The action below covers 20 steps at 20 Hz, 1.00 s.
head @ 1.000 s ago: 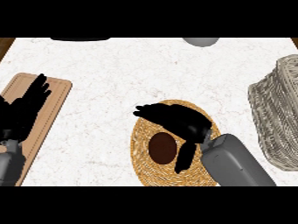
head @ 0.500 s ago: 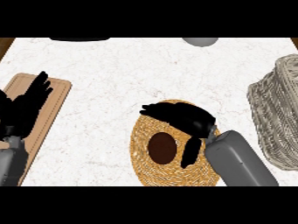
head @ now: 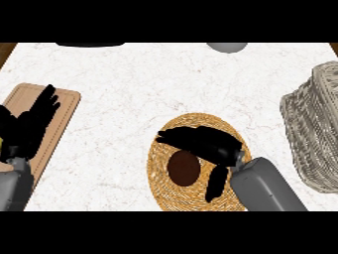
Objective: Pick the cupcake from the placemat and place it in the basket
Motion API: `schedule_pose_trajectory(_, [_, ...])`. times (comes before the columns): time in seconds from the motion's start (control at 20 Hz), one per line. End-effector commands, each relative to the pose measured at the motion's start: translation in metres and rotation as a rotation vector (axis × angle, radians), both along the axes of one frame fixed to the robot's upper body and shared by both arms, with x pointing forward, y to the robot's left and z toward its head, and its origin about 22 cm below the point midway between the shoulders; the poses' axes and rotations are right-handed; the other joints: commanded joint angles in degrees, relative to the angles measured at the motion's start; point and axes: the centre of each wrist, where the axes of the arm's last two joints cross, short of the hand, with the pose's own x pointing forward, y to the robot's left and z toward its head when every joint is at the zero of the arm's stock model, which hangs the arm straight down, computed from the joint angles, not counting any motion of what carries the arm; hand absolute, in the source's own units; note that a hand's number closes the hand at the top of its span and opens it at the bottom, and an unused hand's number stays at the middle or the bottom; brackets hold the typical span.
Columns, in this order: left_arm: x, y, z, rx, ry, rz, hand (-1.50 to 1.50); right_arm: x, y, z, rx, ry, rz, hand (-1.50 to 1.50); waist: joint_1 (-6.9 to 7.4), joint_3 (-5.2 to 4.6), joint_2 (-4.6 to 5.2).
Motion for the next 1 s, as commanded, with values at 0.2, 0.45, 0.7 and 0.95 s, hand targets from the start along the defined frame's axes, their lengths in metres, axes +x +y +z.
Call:
schedule_pose_trajectory(0.2, [-0.003,0.01,0.026,0.009,0.001,0.0,0.0,-0.007,0.004,-0.012,-0.078,-0.052,-0.037,-1.5,0.1,0.0,-0.05])
schedule_pose_trajectory(0.45, [-0.009,0.003,0.002,0.007,-0.002,-0.009,0.0,-0.02,0.01,-0.023,-0.089,-0.079,-0.03,-1.5,0.06,0.0,-0.03])
schedule_pose_trajectory(0.7, [0.004,-0.004,0.008,-0.005,-0.014,-0.019,0.0,-0.027,0.035,-0.034,-0.174,-0.155,0.066,1.5,0.08,0.0,-0.02])
schedule_pose_trajectory(0.95, [0.008,0.015,0.023,0.009,-0.016,-0.009,0.0,-0.01,0.031,-0.038,-0.161,-0.158,0.071,1.5,0.08,0.0,0.0])
